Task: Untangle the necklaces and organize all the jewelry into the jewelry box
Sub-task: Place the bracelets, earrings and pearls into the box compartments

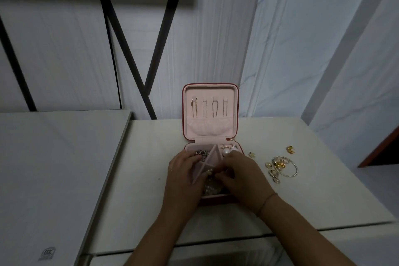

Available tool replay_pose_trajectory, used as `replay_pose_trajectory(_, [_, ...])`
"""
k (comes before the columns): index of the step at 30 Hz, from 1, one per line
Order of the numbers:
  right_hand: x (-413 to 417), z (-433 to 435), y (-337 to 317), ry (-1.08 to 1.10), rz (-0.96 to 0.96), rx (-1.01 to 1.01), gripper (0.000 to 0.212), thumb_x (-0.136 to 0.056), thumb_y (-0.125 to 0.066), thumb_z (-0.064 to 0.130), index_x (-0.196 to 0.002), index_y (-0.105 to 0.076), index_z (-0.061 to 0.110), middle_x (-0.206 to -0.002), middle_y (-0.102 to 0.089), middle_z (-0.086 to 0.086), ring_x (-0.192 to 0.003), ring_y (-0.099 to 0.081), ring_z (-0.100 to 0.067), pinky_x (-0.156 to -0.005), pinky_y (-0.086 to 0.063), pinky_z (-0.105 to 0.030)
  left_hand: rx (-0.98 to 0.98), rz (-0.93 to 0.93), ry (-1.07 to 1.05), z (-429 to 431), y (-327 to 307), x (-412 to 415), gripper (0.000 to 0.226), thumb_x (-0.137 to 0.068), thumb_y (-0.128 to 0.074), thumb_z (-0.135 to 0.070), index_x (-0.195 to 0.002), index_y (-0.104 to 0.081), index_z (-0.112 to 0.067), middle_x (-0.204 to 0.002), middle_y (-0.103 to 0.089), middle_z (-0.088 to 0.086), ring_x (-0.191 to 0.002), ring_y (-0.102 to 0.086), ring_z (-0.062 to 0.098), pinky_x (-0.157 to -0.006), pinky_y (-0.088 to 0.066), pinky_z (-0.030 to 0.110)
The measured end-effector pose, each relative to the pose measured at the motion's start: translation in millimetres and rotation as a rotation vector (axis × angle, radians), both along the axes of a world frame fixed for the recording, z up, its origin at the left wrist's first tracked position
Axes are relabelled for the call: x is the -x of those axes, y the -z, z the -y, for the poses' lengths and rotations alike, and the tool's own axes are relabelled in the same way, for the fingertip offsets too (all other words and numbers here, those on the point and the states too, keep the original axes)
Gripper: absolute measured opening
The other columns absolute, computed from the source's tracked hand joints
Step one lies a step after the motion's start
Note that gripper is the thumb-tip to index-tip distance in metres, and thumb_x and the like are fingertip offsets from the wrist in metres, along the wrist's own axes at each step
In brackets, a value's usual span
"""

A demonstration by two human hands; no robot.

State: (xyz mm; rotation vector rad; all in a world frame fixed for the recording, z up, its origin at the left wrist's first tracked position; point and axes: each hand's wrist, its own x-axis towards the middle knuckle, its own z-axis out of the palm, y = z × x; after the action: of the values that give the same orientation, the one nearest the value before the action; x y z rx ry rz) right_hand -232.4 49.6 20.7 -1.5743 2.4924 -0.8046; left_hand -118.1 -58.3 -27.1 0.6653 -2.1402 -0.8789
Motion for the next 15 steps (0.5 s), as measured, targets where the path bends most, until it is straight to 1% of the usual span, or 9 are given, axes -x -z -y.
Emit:
replay_pose_trajectory(2, [12, -11, -3, 0.105, 0.097, 0.197, 0.007, -0.081, -0.072, 0.017, -0.088, -0.074, 0.019, -0.084, -0.061, 0.007, -0.074, -0.054, -0.003, -0.069, -0.041, -0.010, 0.014, 0.006, 0.002, 0, 0, 0, 0.041, -0.080, -0.066, -0.030, -0.118, -0.064, -0.013, -0.127, -0.056, 0.001, -0.121, -0.040, 0.010, -0.101, -0.025, 0.018])
replay_pose_trajectory(3, [22, -20, -5, 0.201, 0.126, 0.308, 0.008, -0.079, -0.074, 0.012, -0.081, -0.073, 0.019, -0.080, -0.063, 0.006, -0.074, -0.057, -0.004, -0.069, -0.042, -0.009, 0.019, 0.004, 0.001, 0, 1, 0, 0.038, -0.082, -0.069, -0.024, -0.118, -0.063, -0.013, -0.128, -0.055, 0.000, -0.121, -0.038, 0.008, -0.101, -0.024, 0.016])
replay_pose_trajectory(4, [36, -30, -5, 0.313, 0.140, 0.388, 0.014, -0.077, -0.074, 0.008, -0.075, -0.072, 0.021, -0.077, -0.065, 0.005, -0.073, -0.059, -0.005, -0.070, -0.042, -0.009, 0.023, -0.001, 0.001, 1, 1, 0, 0.037, -0.083, -0.069, -0.022, -0.118, -0.063, -0.014, -0.127, -0.054, -0.003, -0.120, -0.037, 0.006, -0.100, -0.022, 0.013])
replay_pose_trajectory(6, [66, -53, -2, 0.537, 0.180, 0.434, 0.021, -0.077, -0.074, 0.006, -0.068, -0.067, 0.024, -0.074, -0.067, 0.000, -0.072, -0.061, -0.015, -0.072, -0.046, -0.019, 0.024, 0.002, 0.000, 0, 1, 1, 0.038, -0.083, -0.062, -0.031, -0.118, -0.063, -0.015, -0.124, -0.051, -0.009, -0.120, -0.036, 0.004, -0.097, -0.019, 0.007])
replay_pose_trajectory(7, [80, -65, 1, 0.630, 0.212, 0.414, 0.022, -0.078, -0.074, 0.007, -0.066, -0.065, 0.023, -0.074, -0.068, -0.003, -0.075, -0.063, -0.021, -0.071, -0.045, -0.023, 0.015, 0.008, 0.001, 0, 0, 1, 0.042, -0.081, -0.058, -0.036, -0.118, -0.063, -0.016, -0.122, -0.049, -0.012, -0.119, -0.035, 0.003, -0.097, -0.019, 0.008])
replay_pose_trajectory(9, [101, -83, 10, 0.747, 0.265, 0.316, 0.016, -0.079, -0.074, 0.012, -0.067, -0.065, 0.019, -0.075, -0.068, -0.005, -0.079, -0.063, -0.027, -0.066, -0.042, -0.026, -0.009, 0.012, 0.000, -1, -2, 1, 0.046, -0.078, -0.054, -0.039, -0.118, -0.062, -0.017, -0.122, -0.047, -0.013, -0.120, -0.035, 0.003, -0.099, -0.022, 0.014])
replay_pose_trajectory(12, [118, -92, 19, 0.760, 0.290, 0.092, 0.014, -0.079, -0.076, 0.020, -0.070, -0.066, 0.013, -0.075, -0.067, -0.004, -0.076, -0.060, -0.024, -0.067, -0.039, -0.028, 0.002, 0.005, 0.000, -1, -1, 1, 0.045, -0.079, -0.055, -0.038, -0.118, -0.063, -0.016, -0.123, -0.048, -0.012, -0.121, -0.036, 0.005, -0.101, -0.024, 0.018])
replay_pose_trajectory(14, [123, -91, 18, 0.747, 0.266, -0.067, 0.022, -0.081, -0.074, 0.023, -0.064, -0.064, 0.014, -0.067, -0.062, -0.003, -0.066, -0.055, -0.019, -0.060, -0.036, -0.028, 0.004, 0.001, 0.002, -1, 0, 0, 0.041, -0.082, -0.059, -0.036, -0.118, -0.063, -0.016, -0.123, -0.047, -0.013, -0.121, -0.035, 0.004, -0.102, -0.026, 0.019])
replay_pose_trajectory(15, [125, -89, 17, 0.761, 0.243, -0.144, 0.026, -0.082, -0.072, 0.024, -0.061, -0.062, 0.014, -0.063, -0.059, -0.003, -0.063, -0.053, -0.018, -0.058, -0.034, -0.028, 0.001, 0.001, 0.004, -1, 0, 0, 0.041, -0.083, -0.060, -0.037, -0.118, -0.063, -0.016, -0.123, -0.046, -0.014, -0.121, -0.035, 0.004, -0.103, -0.025, 0.016])
